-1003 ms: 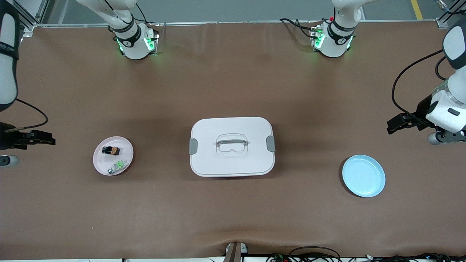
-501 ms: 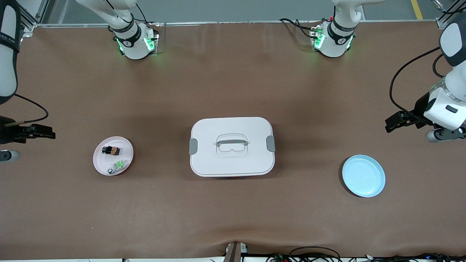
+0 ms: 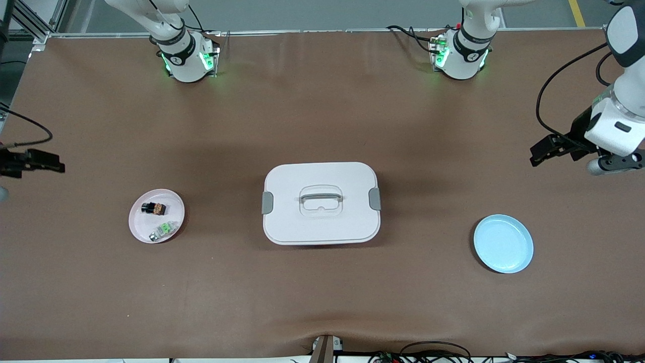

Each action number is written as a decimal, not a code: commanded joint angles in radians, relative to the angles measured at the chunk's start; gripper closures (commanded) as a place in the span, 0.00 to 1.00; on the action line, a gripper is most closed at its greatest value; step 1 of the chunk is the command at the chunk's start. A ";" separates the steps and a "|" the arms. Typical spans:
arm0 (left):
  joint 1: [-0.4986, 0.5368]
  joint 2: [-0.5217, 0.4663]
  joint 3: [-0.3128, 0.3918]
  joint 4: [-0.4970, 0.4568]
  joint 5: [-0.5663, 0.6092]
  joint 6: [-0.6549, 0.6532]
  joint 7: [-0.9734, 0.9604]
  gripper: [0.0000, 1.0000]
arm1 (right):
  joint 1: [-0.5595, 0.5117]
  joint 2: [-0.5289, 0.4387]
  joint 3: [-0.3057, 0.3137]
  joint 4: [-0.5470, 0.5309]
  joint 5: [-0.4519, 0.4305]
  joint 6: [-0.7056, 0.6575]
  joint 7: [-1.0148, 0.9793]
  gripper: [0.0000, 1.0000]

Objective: Transfer orange switch to right arm and place

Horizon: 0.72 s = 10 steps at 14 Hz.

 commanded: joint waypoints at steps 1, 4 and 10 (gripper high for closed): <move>-0.025 -0.063 0.022 -0.065 -0.017 0.001 0.017 0.00 | -0.021 -0.014 -0.002 0.096 -0.007 -0.165 0.019 0.00; -0.048 -0.064 0.048 -0.065 -0.018 -0.002 0.017 0.00 | -0.042 -0.055 -0.002 0.112 0.018 -0.180 0.106 0.00; -0.103 -0.064 0.120 -0.058 -0.020 -0.001 0.017 0.00 | -0.013 -0.086 0.013 0.112 0.064 -0.140 0.165 0.00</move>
